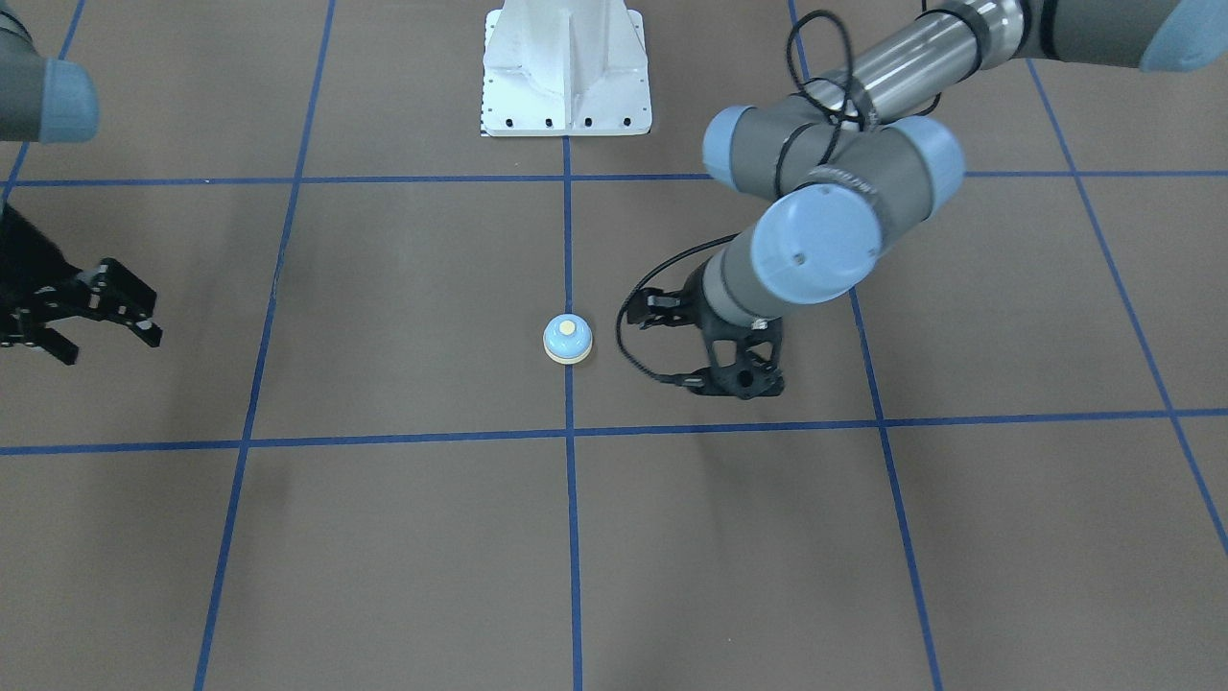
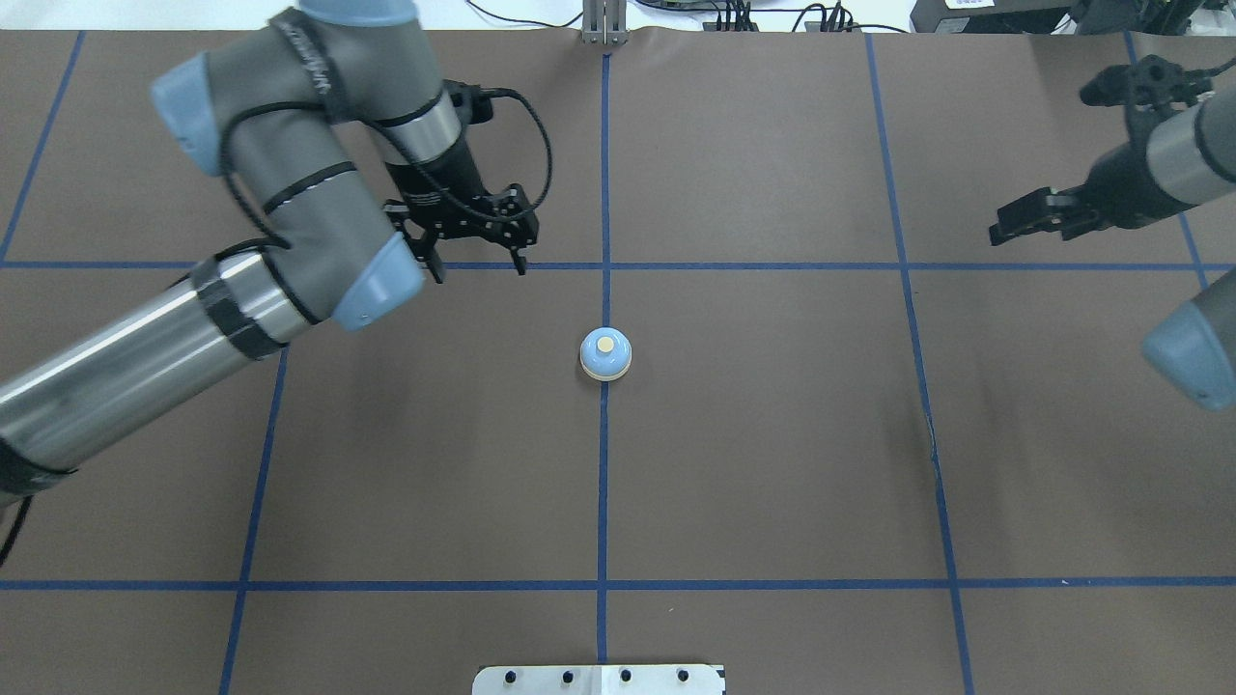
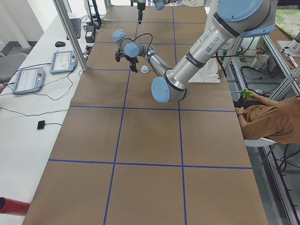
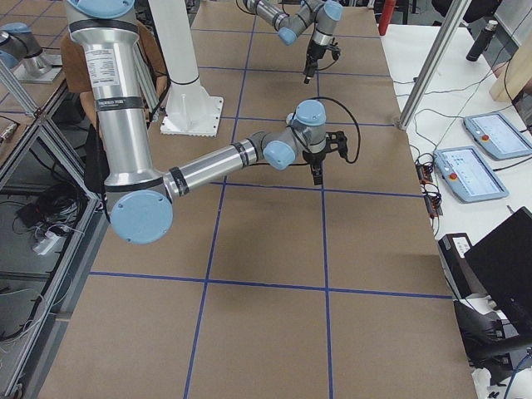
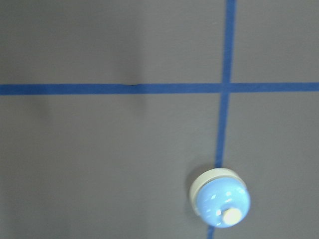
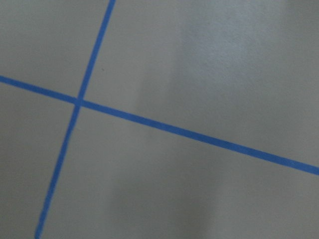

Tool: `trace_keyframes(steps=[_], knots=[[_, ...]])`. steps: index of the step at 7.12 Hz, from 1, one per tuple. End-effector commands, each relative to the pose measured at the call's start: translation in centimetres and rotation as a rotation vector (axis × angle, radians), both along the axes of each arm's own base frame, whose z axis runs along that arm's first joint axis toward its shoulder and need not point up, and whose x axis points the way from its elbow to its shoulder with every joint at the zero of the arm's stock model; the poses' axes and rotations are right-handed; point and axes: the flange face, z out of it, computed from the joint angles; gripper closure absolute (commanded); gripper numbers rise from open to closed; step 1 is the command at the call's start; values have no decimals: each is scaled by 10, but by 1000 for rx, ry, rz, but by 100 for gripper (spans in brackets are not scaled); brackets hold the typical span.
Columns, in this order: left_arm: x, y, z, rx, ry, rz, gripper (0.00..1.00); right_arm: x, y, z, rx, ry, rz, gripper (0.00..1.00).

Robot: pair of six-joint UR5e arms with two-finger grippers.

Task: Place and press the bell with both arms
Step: 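Withdraw the left gripper from the bell while the right arm reaches in, then move the right gripper above the bell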

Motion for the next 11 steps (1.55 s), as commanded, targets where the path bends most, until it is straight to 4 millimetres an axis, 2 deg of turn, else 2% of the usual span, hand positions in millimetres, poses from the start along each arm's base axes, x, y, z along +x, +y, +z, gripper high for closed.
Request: trace_keyframes(steps=[1, 2, 3, 4, 5, 6, 9, 11], knots=[[-117, 27, 68, 74, 5, -61, 2, -153, 43, -90, -53, -15, 78, 80], [-144, 36, 95, 87, -11, -66, 2, -212, 66, -133, -51, 15, 56, 100], [-153, 33, 98, 93, -13, -77, 2, -249, 64, -181, -59, 29, 44, 100], [-157, 32, 101, 91, -17, -83, 2, -302, 57, -212, -132, 36, 63, 100], [-162, 31, 104, 87, -19, -90, 2, -333, 55, -235, -210, 19, 107, 100], [-163, 31, 105, 97, -22, -88, 2, -348, 52, -248, -240, 15, 120, 100], [-165, 32, 114, 93, -30, -86, 2, -370, 53, -239, -276, 46, 121, 100], [-165, 32, 114, 93, -30, -86, 2, -375, 56, -234, -280, 56, 114, 100]])
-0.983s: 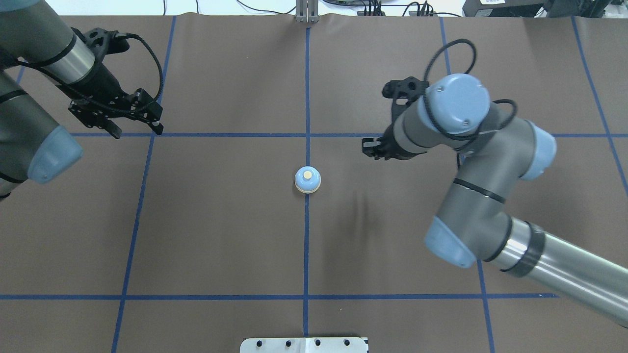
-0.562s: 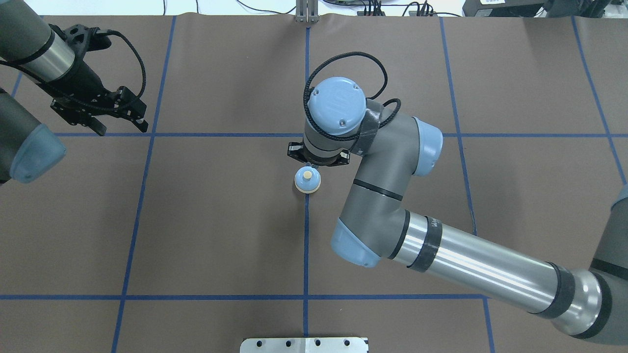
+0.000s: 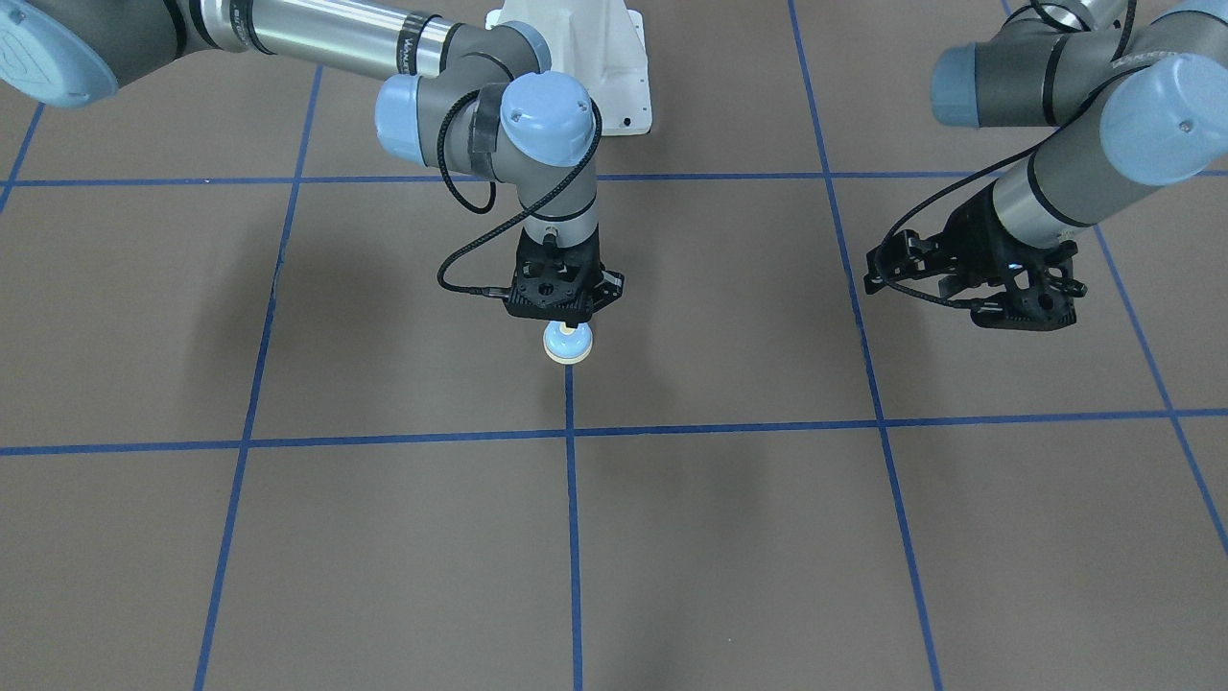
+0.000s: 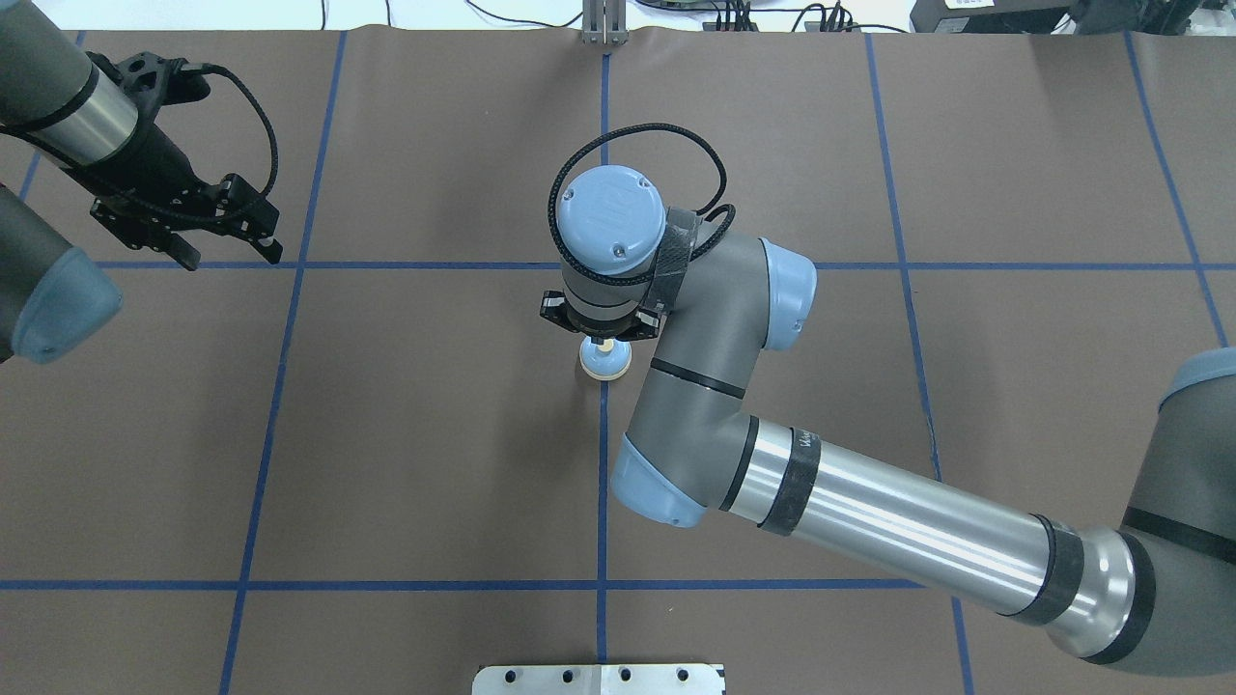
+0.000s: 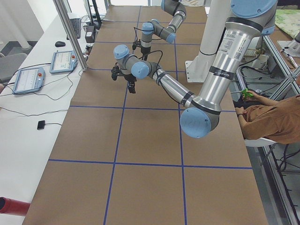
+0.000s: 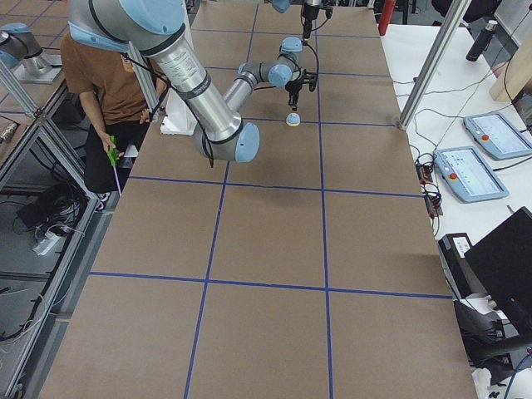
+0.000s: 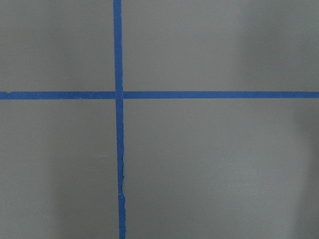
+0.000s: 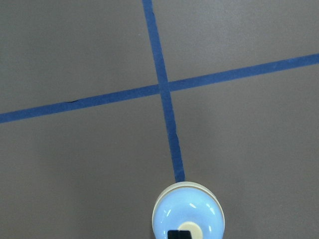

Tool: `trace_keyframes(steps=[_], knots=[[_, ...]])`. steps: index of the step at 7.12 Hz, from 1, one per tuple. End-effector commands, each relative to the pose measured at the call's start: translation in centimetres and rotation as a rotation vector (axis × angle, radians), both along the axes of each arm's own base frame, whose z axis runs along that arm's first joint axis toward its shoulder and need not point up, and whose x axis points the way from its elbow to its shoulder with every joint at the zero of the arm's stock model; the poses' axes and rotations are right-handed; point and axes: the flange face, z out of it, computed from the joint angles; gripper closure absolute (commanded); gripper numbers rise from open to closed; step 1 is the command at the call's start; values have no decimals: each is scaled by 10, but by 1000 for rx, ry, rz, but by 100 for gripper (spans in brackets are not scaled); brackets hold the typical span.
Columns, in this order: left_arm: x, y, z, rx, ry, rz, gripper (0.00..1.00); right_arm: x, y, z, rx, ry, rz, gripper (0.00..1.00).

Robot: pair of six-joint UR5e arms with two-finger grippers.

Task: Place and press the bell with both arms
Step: 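Press down on the bell's button with the right gripper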

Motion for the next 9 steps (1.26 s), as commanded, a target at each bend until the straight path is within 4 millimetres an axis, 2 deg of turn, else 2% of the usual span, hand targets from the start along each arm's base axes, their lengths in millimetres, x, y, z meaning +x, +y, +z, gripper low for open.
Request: trace_keyframes(steps=[1, 7, 8, 9], knots=[[0, 0, 0, 1, 1, 0, 2, -6, 2, 7, -7, 13, -6, 100], [-3, 3, -8, 14, 9, -2, 2, -14, 2, 17, -8, 23, -19, 100], [-7, 1, -9, 15, 10, -9, 2, -4, -3, 6, -15, -4, -28, 100], [-7, 1, -8, 14, 9, -10, 2, 31, -24, -3, -64, -63, -45, 100]])
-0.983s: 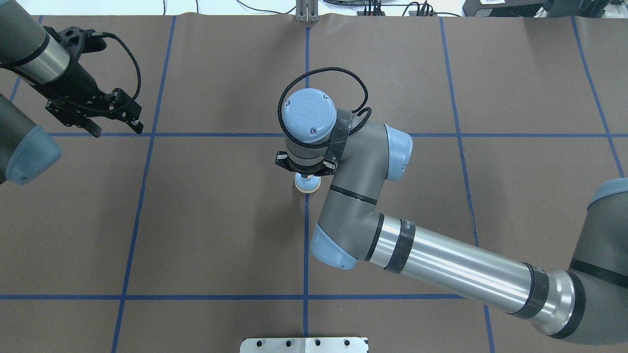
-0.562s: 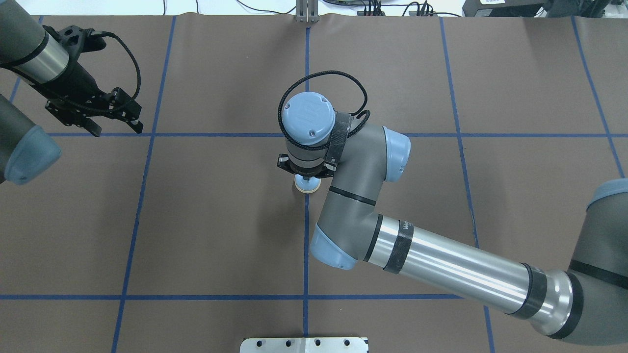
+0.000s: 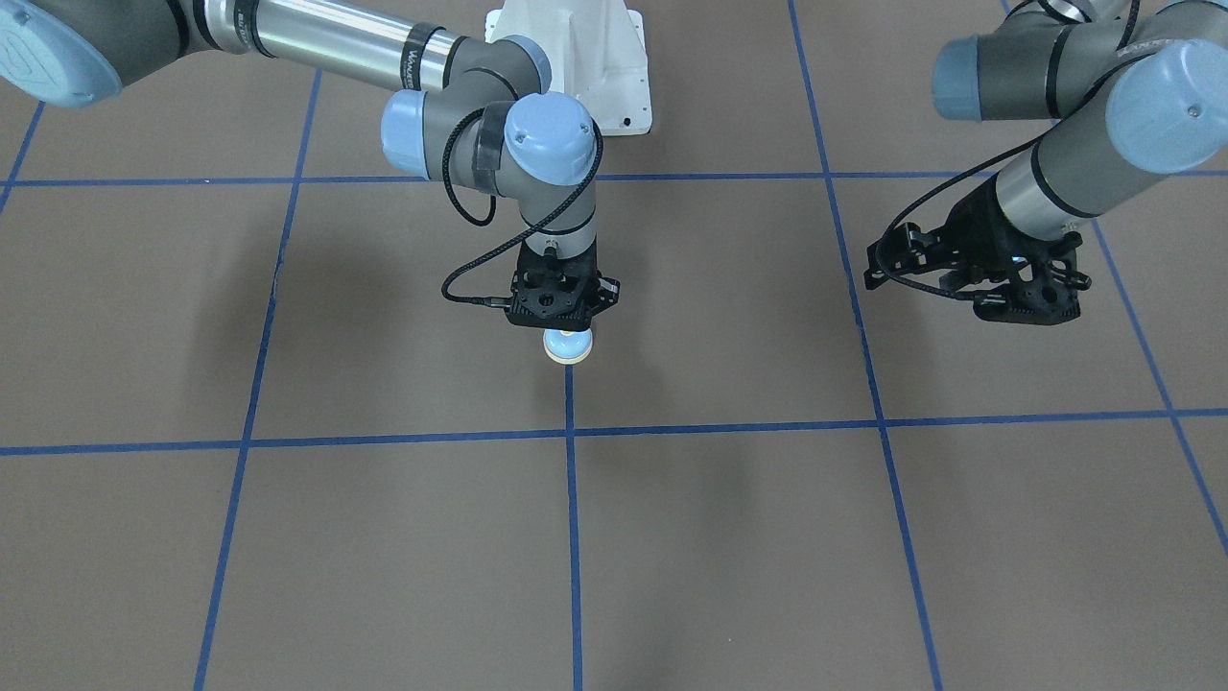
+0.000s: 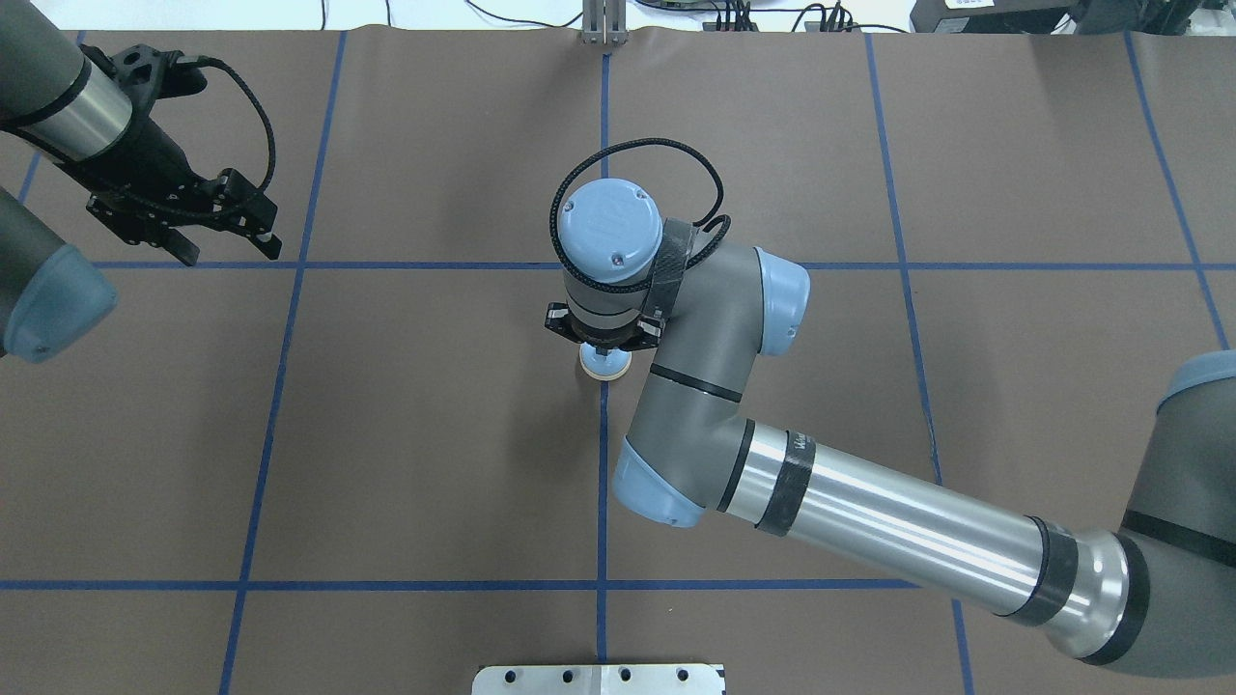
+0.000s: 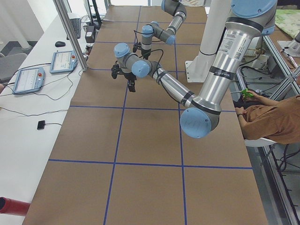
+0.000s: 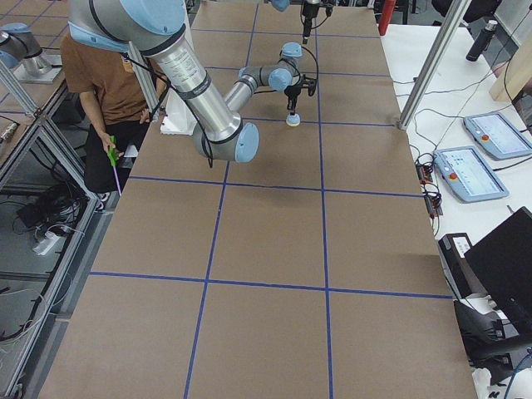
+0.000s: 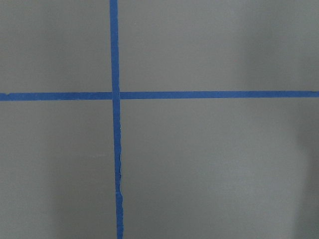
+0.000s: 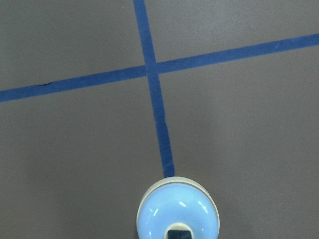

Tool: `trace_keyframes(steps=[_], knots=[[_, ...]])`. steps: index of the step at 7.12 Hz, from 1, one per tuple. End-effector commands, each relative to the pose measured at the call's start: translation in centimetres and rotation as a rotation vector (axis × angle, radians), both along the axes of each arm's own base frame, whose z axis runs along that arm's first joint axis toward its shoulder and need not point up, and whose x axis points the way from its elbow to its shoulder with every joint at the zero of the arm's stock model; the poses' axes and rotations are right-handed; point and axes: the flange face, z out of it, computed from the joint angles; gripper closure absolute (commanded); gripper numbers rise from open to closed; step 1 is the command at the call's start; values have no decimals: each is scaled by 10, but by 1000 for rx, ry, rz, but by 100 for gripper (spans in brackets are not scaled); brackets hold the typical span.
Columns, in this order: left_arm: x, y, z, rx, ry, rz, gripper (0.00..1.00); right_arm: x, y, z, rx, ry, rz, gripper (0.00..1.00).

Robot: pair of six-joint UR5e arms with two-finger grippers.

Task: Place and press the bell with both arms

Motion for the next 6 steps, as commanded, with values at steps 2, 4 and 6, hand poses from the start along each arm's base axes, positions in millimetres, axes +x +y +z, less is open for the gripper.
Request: trace_keyframes(steps=[2, 4, 6], knots=[[-9, -3, -2, 6, 1, -15, 2, 134, -15, 38, 0, -91, 0, 100], [-56, 12, 50, 87, -34, 24, 1, 250, -4, 121, 105, -38, -45, 98], [-114, 17, 105, 171, -89, 51, 1, 387, -19, 215, 162, 1, -141, 68]])
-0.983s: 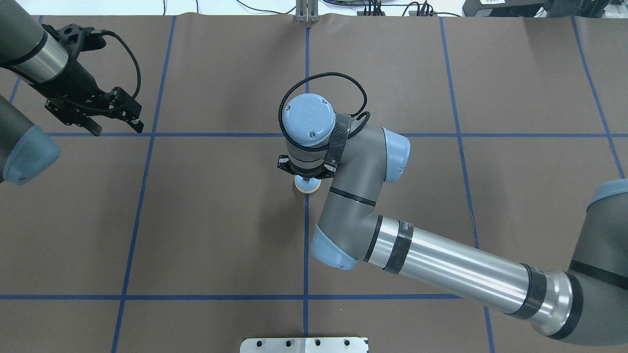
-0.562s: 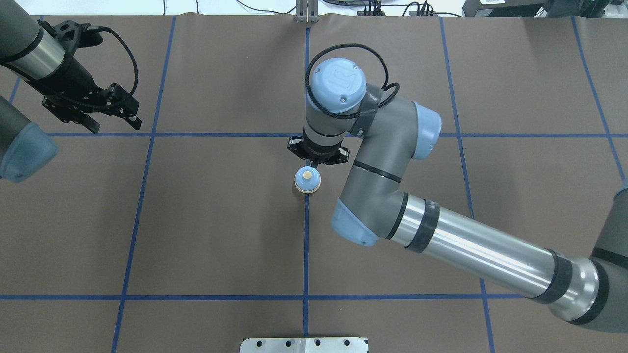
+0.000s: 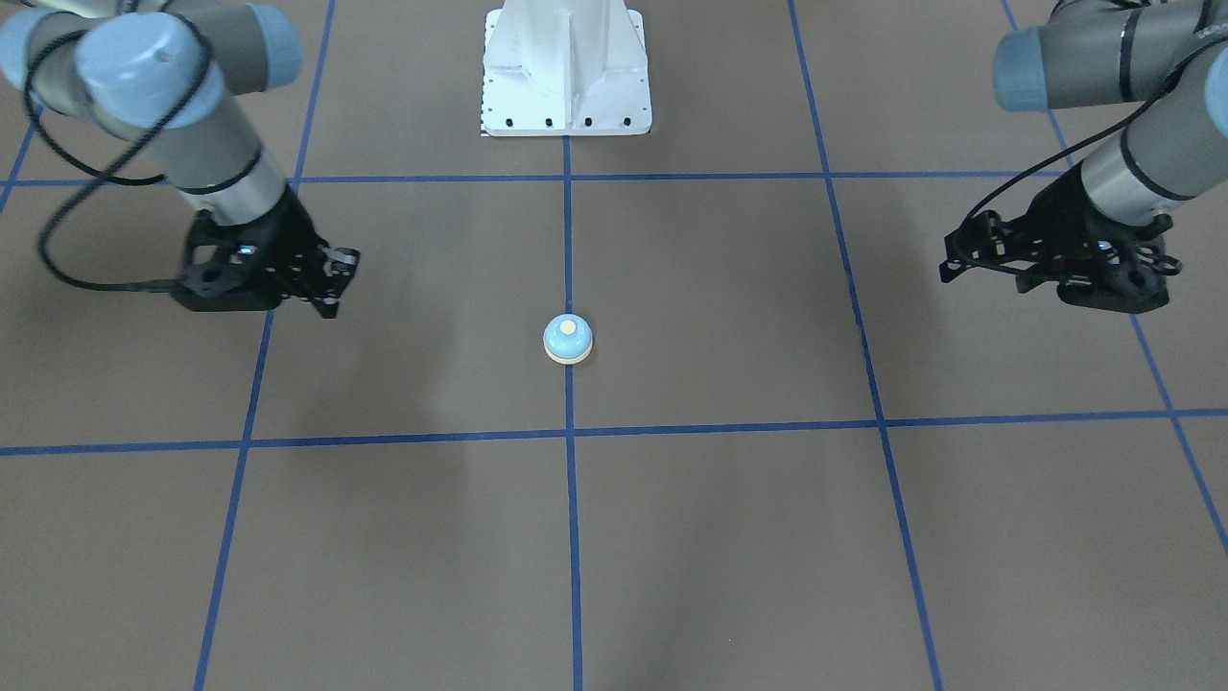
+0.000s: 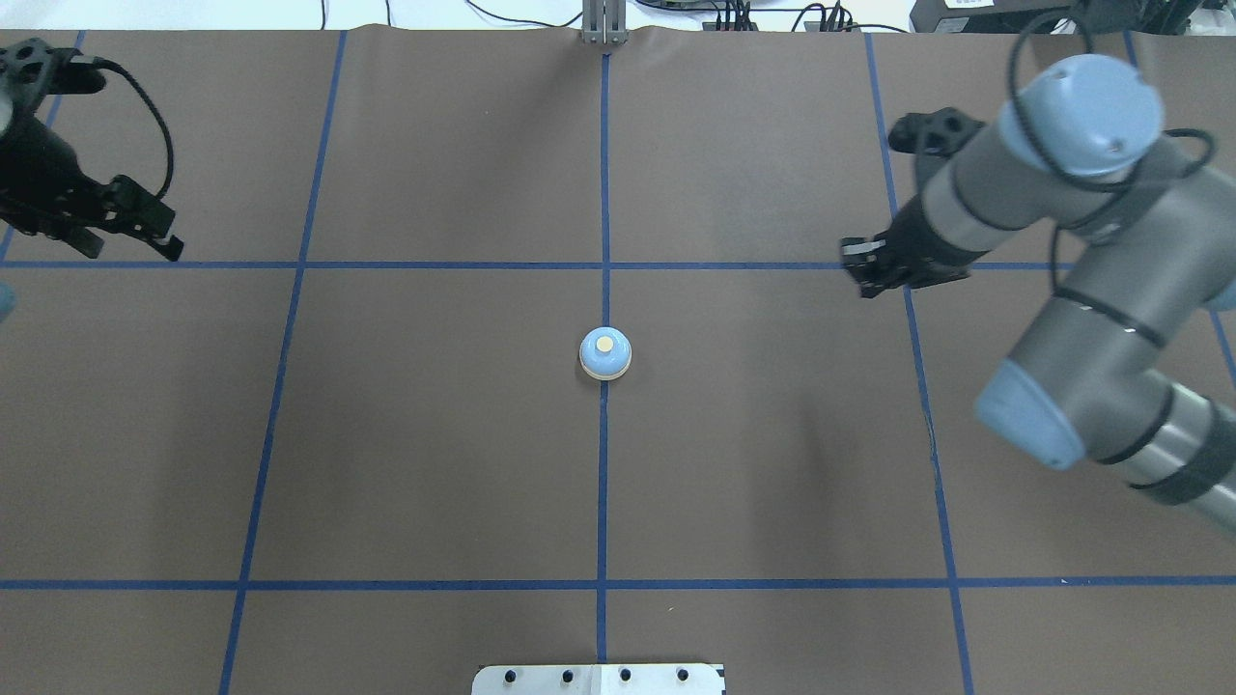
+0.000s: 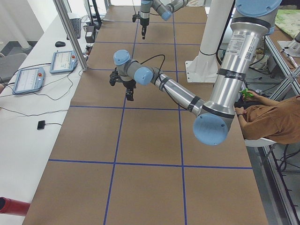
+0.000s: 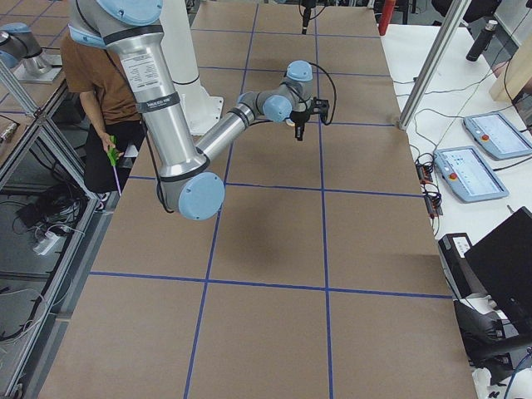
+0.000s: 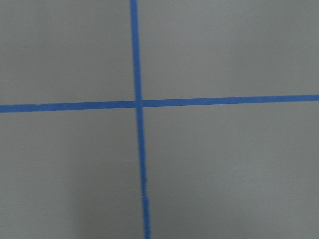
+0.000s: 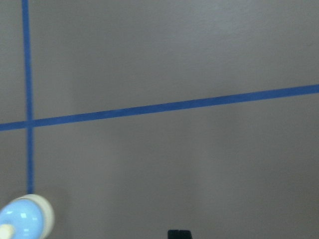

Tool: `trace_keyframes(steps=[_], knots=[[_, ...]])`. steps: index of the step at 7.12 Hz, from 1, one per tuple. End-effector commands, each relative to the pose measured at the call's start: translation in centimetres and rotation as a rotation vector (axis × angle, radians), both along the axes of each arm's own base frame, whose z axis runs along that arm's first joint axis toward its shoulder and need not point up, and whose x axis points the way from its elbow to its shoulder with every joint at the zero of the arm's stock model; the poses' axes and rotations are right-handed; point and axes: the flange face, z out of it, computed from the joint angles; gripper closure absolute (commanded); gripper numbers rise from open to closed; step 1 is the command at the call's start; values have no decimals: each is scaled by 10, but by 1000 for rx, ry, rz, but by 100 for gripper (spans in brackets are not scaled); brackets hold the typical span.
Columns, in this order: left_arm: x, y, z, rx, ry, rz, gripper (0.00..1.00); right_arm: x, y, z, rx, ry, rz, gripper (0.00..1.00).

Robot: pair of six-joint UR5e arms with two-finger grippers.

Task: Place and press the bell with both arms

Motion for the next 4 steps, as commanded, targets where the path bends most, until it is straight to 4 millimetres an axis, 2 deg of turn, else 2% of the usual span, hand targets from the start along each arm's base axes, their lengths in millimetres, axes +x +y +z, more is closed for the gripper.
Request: trace_keyframes(steps=[1, 2, 3, 4], knots=[[-78, 13, 67, 105, -57, 42, 1, 159, -1, 111, 85, 57, -101, 57], [-115, 22, 95, 142, -72, 56, 1, 224, 7, 154, 109, 57, -131, 50], [-143, 35, 117, 149, -84, 51, 1, 273, 21, 200, 104, 32, -147, 35], [-163, 44, 134, 164, -91, 59, 1, 307, 37, 225, 113, 38, -143, 27]])
